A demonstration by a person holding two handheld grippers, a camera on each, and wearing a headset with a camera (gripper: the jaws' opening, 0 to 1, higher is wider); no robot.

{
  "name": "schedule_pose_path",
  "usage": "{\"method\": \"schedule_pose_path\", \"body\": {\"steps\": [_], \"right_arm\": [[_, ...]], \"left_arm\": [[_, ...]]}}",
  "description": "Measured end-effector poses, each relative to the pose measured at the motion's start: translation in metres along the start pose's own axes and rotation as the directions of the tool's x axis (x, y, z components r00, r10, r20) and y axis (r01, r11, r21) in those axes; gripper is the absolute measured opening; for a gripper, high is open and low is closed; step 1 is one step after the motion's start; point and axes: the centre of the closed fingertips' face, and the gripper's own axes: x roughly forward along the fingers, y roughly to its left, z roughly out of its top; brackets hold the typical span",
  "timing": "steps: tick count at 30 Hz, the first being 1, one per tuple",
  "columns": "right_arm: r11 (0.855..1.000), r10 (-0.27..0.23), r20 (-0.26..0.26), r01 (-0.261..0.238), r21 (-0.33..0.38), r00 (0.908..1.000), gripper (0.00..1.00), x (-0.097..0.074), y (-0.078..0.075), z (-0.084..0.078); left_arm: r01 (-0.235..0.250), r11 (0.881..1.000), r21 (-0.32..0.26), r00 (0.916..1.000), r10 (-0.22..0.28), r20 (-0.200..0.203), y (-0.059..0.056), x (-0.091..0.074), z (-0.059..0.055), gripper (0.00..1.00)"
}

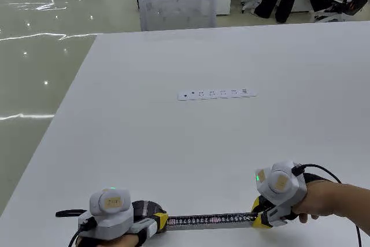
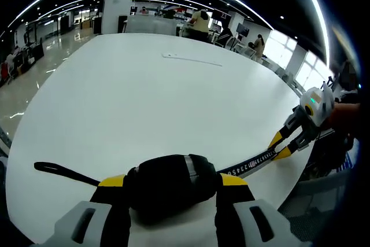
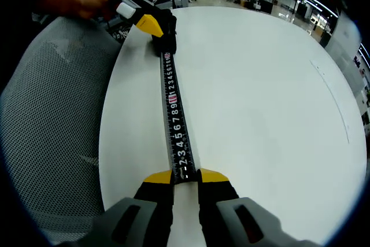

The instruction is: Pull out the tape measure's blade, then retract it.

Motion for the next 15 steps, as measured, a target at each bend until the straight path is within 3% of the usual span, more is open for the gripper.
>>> {"method": "schedule_pose_path", "body": {"steps": [9, 15], "right_arm": [[1.000, 0.002, 0.016, -0.002, 0.004, 0.9999, 0.14, 0.002, 0.000, 0.003], [1.000, 0.009, 0.060, -0.010, 0.019, 0.9981, 0.14, 0.005, 0.000, 0.011]], "left_arm": [[0.025, 1.000, -0.008, 0.9997, -0.025, -0.004, 0.000, 0.000, 0.001, 0.55], [0.041, 0.999, -0.014, 0.9991, -0.041, -0.004, 0.000, 0.000, 0.002, 0.54]]}}
